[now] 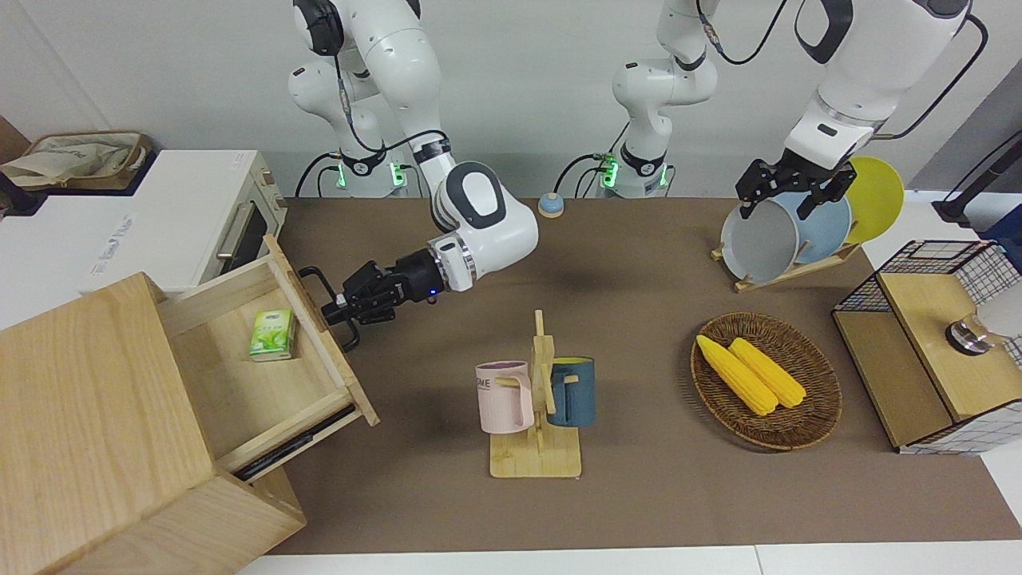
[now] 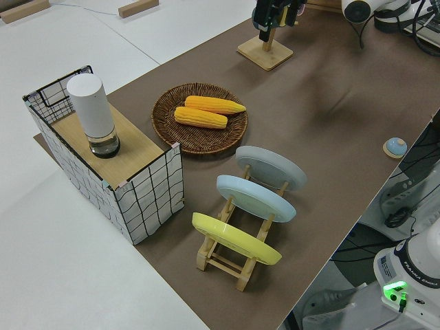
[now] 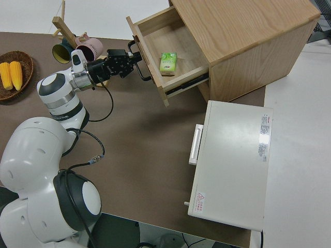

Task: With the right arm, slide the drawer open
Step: 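Pull the handle toward the robot with the right gripper, sliding the drawer out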

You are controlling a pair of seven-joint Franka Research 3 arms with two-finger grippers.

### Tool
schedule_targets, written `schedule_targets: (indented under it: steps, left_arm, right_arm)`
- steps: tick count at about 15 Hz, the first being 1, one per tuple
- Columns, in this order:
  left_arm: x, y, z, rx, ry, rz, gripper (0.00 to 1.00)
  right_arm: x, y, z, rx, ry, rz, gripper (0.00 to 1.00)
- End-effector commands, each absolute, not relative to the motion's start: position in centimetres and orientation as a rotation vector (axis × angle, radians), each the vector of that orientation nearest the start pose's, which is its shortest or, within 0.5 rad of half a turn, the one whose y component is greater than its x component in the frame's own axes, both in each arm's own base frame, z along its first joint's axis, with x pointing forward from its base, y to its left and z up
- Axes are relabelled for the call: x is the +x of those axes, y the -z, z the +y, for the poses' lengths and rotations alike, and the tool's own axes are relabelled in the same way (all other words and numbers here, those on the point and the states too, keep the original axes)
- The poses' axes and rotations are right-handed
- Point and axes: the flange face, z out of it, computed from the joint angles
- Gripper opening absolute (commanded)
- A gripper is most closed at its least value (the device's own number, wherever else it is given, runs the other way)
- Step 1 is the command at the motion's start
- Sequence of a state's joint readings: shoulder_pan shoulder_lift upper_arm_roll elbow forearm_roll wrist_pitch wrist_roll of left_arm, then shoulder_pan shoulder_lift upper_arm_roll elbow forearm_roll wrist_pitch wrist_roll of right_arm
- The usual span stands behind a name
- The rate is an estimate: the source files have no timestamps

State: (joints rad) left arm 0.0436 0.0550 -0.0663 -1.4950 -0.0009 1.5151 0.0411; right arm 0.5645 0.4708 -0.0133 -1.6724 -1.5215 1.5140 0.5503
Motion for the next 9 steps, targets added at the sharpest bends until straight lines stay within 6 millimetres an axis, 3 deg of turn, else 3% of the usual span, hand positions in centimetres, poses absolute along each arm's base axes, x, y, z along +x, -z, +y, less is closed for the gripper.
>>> schedule_targets:
  steps: [1,9]
  left_arm:
    - [56.3,-63.0,-1.3,-3.126,-0.06,0.092,0.99]
    - [56.3,-63.0,-1.3,-3.126,-0.06,0.092,0.99]
  right_arm:
    - [59.7,-40.3,26.7,1.539,-0.306,0.377,0.0]
    - [57.3,-40.6,29.9,1.561,-0.291,0.367,0.0]
